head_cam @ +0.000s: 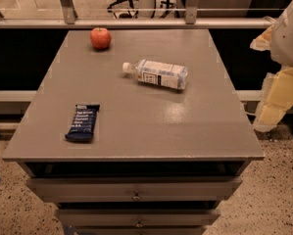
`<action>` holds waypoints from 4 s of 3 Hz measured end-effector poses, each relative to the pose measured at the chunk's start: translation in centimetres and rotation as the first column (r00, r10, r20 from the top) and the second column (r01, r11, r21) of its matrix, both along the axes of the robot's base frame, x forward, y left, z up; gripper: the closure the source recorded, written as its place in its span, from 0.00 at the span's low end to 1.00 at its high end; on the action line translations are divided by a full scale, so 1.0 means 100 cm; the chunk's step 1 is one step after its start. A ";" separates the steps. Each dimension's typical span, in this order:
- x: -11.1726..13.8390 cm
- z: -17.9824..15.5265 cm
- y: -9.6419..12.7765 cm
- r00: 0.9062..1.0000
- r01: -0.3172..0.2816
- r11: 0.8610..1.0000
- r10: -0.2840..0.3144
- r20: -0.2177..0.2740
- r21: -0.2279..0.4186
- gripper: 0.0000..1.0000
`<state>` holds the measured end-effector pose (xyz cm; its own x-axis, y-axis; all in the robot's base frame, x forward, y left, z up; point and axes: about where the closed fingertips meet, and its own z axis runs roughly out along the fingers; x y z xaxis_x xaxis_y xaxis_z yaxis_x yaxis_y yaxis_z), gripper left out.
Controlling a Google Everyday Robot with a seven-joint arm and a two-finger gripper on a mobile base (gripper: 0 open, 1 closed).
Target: Place blue plastic bottle upright
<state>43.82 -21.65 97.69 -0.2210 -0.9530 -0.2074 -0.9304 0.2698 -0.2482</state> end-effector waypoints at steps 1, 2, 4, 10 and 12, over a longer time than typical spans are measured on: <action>0.000 0.000 0.000 1.000 0.000 1.000 0.000 0.000 0.000 0.00; 0.031 0.001 0.022 0.999 -0.015 0.999 0.013 0.041 0.047 0.00; 0.163 -0.006 0.104 0.997 -0.031 0.983 0.017 0.078 0.180 0.00; 0.256 -0.137 0.195 0.969 0.190 0.967 -0.157 -0.188 0.170 0.13; 0.256 -0.116 0.189 0.978 0.185 0.959 -0.157 -0.140 0.213 0.61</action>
Offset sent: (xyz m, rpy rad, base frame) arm 0.0827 0.0553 -0.0003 0.1266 -0.0911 0.0356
